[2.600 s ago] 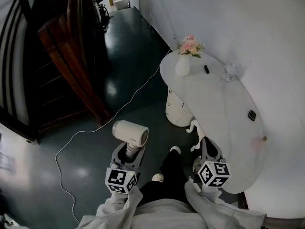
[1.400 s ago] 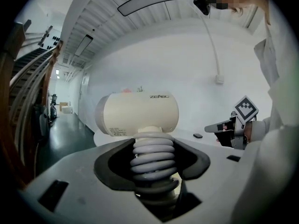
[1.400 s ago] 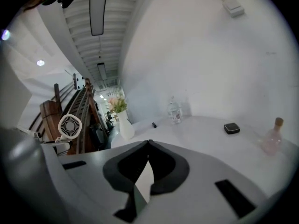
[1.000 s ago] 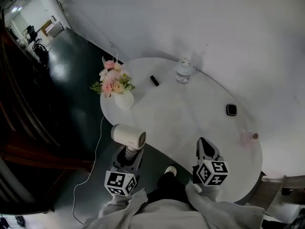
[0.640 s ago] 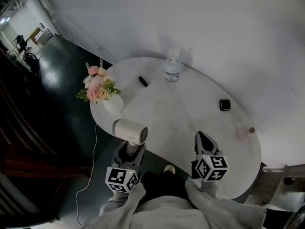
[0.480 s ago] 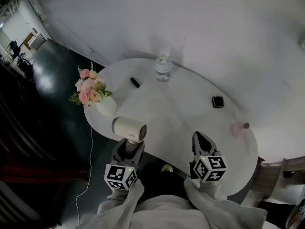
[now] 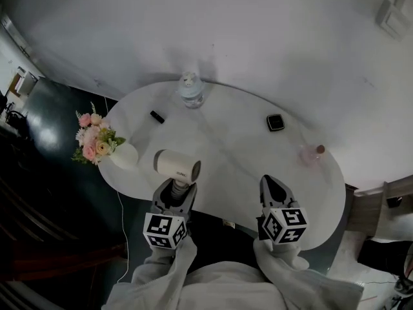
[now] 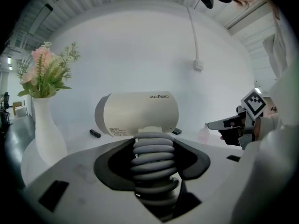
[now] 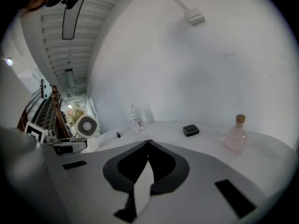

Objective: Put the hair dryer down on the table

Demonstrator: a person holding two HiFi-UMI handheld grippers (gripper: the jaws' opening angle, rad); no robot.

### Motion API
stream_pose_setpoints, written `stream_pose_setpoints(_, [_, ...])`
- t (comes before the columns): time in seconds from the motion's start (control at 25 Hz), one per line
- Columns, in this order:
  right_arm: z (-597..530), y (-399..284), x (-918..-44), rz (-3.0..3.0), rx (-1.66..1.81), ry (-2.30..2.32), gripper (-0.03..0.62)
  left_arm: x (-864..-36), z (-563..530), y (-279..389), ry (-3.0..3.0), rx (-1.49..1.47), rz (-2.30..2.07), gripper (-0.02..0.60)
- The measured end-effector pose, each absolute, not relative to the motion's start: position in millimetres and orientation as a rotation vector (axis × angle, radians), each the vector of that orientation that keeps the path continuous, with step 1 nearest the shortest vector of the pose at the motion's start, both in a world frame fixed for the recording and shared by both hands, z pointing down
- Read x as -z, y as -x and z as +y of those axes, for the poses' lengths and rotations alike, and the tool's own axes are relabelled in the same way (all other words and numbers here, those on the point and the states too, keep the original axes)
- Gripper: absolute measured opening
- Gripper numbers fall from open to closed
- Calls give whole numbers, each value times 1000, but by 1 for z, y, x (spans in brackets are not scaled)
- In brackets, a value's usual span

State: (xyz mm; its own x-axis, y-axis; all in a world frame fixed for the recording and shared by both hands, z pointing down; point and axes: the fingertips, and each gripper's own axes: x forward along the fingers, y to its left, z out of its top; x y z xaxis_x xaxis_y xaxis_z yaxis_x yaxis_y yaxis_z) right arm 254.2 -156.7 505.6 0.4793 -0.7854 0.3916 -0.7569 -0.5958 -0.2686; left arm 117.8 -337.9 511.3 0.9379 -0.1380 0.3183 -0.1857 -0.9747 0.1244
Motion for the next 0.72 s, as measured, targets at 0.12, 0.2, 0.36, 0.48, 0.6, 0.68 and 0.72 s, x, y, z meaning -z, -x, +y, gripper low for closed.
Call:
stream_pose_setpoints(0.12, [-154, -261, -508, 1328, 768, 2664, 49, -516, -341, -133, -2941, -495, -191, 230])
stream_pose_setpoints(0.2, [-154, -265, -510, 1288, 781, 2671, 49, -519, -343, -143, -2941, -520, -146, 230])
stream_pose_setpoints(0.36, [-156, -274, -512, 1213, 803, 2696, 49, -523, -352, -166, -2951, -571, -56, 230])
stream_pose_setpoints(0.48, [-157, -282, -512, 1136, 822, 2711, 49, -529, -358, -183, -2945, -621, 17, 230])
stream_pose_setpoints(0.6, [-162, -287, -509, 1078, 826, 2728, 49, -538, -364, -198, -2935, -688, 78, 230])
stream_pose_setpoints(0.68, [-166, -291, -506, 1054, 821, 2737, 49, -548, -370, -208, -2922, -741, 109, 230])
stream_pose_setpoints(0.72, [-168, -291, -505, 1045, 821, 2740, 50, -554, -372, -212, -2915, -771, 120, 230])
